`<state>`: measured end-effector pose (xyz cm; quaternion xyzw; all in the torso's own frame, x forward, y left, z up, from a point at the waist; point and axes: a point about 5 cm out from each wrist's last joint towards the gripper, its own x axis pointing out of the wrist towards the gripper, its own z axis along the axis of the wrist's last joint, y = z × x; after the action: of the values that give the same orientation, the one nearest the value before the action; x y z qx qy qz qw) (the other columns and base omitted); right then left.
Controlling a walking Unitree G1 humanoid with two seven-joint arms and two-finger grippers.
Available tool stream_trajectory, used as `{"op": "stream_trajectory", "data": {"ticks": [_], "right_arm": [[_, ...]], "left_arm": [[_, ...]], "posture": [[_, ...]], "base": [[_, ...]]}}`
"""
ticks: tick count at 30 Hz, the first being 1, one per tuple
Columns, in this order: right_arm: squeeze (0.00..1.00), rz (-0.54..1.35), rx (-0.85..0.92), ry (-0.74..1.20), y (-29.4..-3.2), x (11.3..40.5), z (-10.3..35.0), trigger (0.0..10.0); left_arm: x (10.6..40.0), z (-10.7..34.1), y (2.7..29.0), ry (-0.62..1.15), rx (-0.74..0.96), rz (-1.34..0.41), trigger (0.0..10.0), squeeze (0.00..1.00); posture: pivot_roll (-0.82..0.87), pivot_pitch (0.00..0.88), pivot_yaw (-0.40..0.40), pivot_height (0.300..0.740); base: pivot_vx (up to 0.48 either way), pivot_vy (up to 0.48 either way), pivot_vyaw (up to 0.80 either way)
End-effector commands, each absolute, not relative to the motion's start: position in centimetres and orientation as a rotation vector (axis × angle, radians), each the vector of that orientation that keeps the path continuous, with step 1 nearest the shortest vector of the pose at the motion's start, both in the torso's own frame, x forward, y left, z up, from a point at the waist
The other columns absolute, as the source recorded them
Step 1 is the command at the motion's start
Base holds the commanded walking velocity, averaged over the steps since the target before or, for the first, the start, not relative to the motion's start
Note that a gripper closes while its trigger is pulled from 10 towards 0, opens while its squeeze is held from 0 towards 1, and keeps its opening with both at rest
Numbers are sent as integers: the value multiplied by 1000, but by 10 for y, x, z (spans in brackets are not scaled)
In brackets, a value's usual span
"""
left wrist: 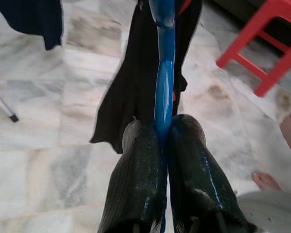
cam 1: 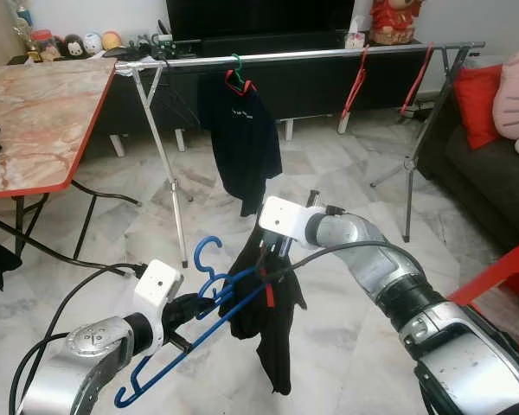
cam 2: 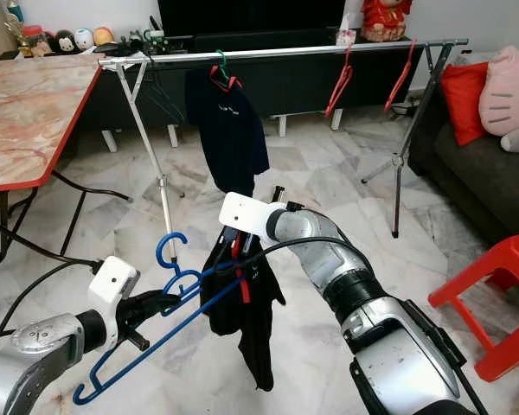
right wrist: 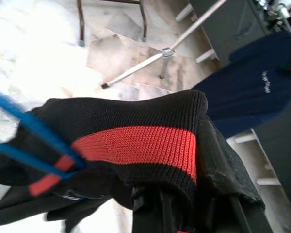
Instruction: Hang hanger
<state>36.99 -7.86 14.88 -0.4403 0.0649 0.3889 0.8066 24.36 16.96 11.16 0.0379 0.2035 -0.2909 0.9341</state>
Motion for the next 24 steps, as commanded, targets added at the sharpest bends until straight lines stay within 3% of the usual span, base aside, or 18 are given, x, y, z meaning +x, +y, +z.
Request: {"op": "stream_trajectory", "data": {"ticks": [1, 24], "right_arm": [[0, 873, -934, 99, -68, 366, 153, 10000], [0, 873, -934, 99, -68, 366, 153, 10000]], "left_arm": [[251, 117, 177, 374, 102, -524, 10000, 0], [251, 117, 177, 374, 102, -524, 10000, 0]], "posture": [[-84, 0, 6, 740], [-84, 0, 6, 740]], "base": [[0, 0, 0], [0, 0, 0]]}}
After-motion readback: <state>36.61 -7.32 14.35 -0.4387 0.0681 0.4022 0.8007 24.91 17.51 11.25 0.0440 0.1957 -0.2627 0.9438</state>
